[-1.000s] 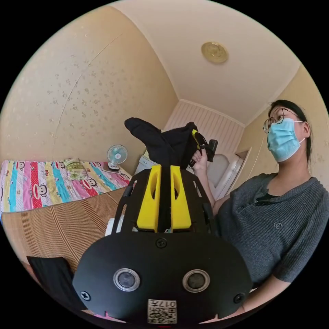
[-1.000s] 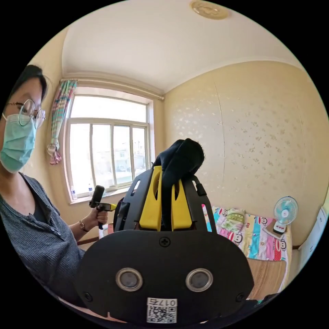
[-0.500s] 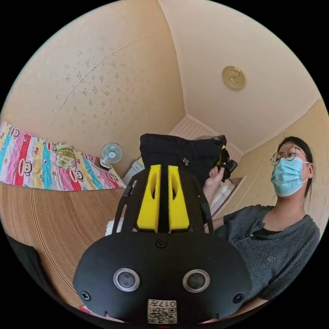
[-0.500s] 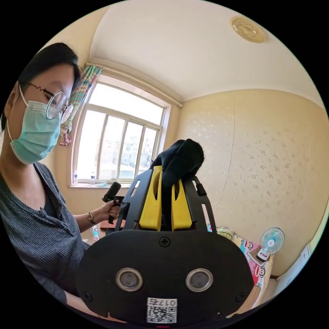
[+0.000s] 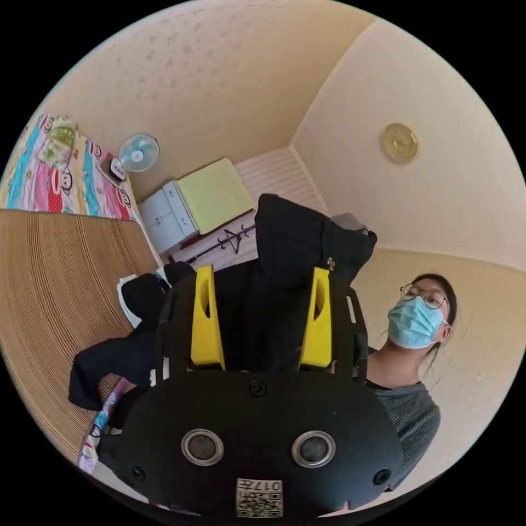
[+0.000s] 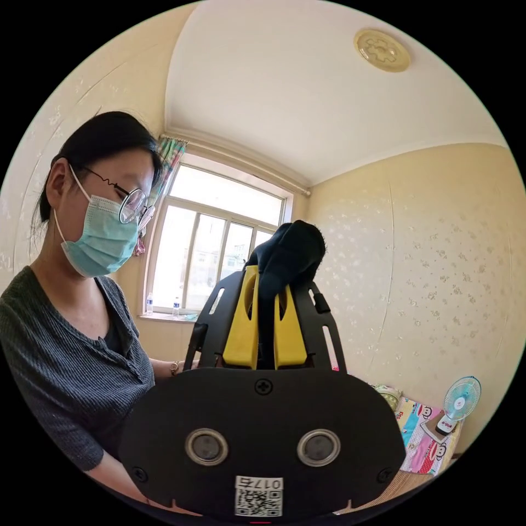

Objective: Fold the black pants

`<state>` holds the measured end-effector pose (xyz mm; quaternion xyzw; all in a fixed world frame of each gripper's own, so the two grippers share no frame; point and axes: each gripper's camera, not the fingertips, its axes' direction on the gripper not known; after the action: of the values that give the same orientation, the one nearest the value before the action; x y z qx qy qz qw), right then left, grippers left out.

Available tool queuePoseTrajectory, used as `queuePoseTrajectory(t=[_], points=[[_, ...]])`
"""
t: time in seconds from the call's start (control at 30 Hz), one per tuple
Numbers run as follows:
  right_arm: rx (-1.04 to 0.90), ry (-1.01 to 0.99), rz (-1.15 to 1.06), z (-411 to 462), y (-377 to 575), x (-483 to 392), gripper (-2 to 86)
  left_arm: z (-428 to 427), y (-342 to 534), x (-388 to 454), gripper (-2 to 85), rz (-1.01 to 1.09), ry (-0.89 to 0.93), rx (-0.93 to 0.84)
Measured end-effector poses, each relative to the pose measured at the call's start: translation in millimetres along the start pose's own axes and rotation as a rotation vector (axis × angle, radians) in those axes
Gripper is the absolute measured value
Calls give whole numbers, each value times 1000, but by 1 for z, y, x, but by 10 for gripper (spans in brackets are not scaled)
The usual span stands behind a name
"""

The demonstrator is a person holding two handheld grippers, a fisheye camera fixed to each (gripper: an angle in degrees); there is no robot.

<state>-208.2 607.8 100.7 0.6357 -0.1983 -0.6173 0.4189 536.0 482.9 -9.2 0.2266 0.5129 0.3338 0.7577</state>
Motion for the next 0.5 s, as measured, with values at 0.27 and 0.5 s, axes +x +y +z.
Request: queuePoseTrajectory(t=[0.27, 0.5], points=[[-30, 92, 71, -18, -29, 10, -4, -52, -14, 110, 58, 362, -48, 240], [-22, -43, 96, -29, -102, 40, -4, -65, -13, 296, 46, 916, -461, 494]])
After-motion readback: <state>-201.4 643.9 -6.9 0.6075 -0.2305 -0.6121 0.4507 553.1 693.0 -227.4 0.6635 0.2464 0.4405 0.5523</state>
